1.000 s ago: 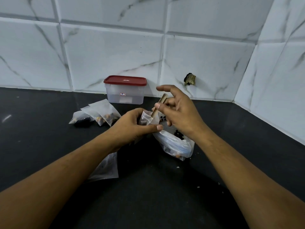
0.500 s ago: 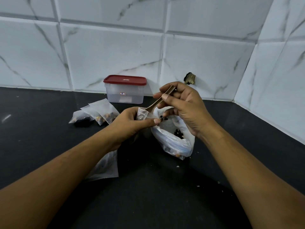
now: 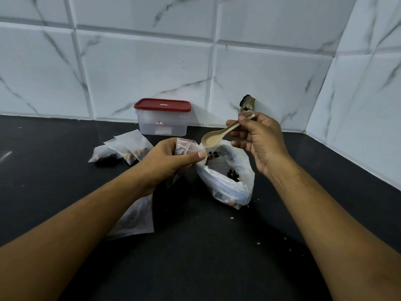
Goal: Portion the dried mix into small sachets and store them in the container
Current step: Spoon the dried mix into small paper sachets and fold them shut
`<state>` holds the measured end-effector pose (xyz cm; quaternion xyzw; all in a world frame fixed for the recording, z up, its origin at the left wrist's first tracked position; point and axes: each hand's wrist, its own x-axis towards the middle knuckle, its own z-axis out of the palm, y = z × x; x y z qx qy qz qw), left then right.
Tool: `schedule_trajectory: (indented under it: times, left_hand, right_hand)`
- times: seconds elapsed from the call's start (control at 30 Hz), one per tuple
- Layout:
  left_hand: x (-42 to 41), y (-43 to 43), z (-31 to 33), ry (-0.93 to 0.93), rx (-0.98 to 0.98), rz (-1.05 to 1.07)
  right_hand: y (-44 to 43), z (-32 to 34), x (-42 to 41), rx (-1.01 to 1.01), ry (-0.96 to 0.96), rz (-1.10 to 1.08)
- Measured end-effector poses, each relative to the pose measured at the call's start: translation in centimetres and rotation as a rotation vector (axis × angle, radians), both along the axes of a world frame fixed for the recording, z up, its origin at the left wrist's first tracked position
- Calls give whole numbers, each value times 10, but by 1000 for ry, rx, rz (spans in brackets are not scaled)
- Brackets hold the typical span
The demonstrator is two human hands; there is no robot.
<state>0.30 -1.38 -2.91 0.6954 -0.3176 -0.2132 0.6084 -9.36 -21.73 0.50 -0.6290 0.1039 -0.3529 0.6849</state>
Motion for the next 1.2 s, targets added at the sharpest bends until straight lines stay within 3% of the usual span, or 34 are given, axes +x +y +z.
schedule_trajectory:
  times: [0.13, 0.27, 0.73, 1.2]
  left_hand:
    - [-3, 3, 5, 23, 28, -53]
    - [-3, 6, 7, 31, 60, -120]
    - [-3, 7, 6, 11, 70, -132]
    - [-4, 6, 6, -3, 79, -144]
  right_hand:
    - [-13, -7, 2, -172, 125, -126]
    - [-19, -17, 3, -276, 215, -121]
    - [-25, -21, 1, -417, 457, 38]
    - [-24, -25, 4, -455, 477, -2]
